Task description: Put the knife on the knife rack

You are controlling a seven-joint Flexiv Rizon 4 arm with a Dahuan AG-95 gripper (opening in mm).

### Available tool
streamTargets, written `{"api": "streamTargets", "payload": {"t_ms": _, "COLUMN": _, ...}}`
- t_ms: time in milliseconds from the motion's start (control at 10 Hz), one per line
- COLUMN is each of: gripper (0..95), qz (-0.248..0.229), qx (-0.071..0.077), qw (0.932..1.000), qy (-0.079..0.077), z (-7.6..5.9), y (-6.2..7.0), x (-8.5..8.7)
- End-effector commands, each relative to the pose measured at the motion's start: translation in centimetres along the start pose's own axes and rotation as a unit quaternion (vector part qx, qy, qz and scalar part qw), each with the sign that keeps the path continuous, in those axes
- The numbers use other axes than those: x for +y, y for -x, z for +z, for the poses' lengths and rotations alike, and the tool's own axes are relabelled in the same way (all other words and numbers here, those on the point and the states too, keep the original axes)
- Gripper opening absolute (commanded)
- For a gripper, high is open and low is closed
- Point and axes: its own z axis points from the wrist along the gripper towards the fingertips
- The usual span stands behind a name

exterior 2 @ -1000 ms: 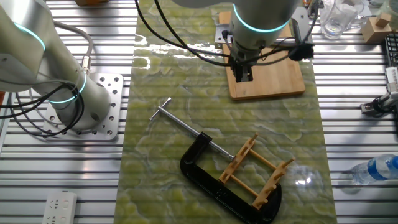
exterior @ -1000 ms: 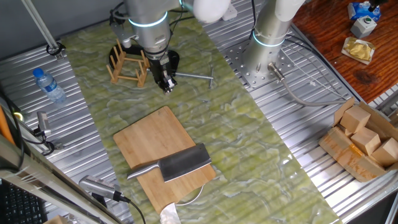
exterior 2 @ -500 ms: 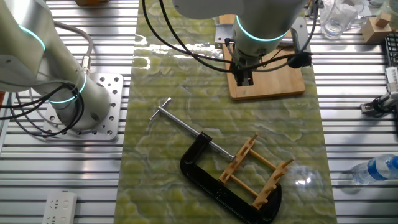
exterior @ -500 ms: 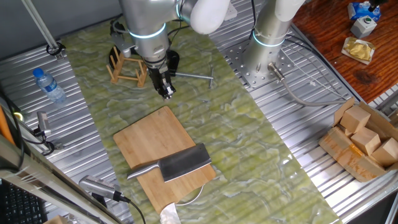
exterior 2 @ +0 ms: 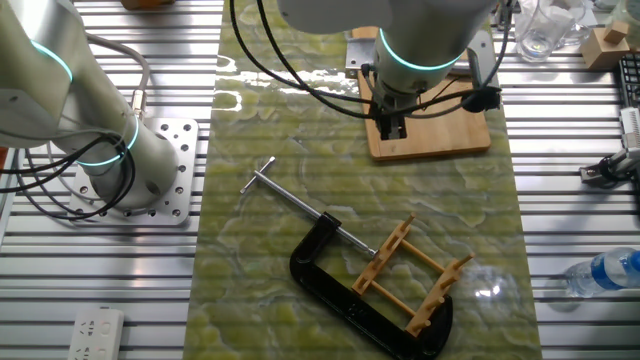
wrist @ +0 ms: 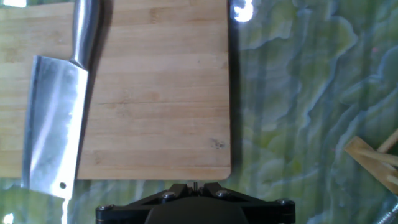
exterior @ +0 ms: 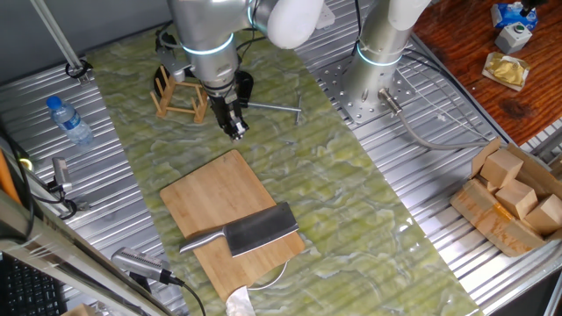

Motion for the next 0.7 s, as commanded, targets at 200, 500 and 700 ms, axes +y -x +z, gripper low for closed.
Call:
{"api": "streamTargets", "payload": {"t_ms": 200, "gripper": 0.0, "qz": -0.035, "qx": 0.003, "qw": 0.9994, "qy": 0.001, "z": 0.15, "y": 0.08, "x": -0.08}}
{"api": "streamTargets", "payload": {"t_ms": 500, "gripper": 0.0, "qz": -0.046, "qx": 0.004, "qw": 0.9988, "qy": 0.014, "z": 0.15, "y": 0.08, "x": -0.08}}
{"api": "streamTargets", "payload": {"t_ms": 700, "gripper": 0.0, "qz": -0.051, "qx": 0.004, "qw": 0.9978, "qy": 0.041, "z": 0.15, "y": 0.08, "x": -0.08}}
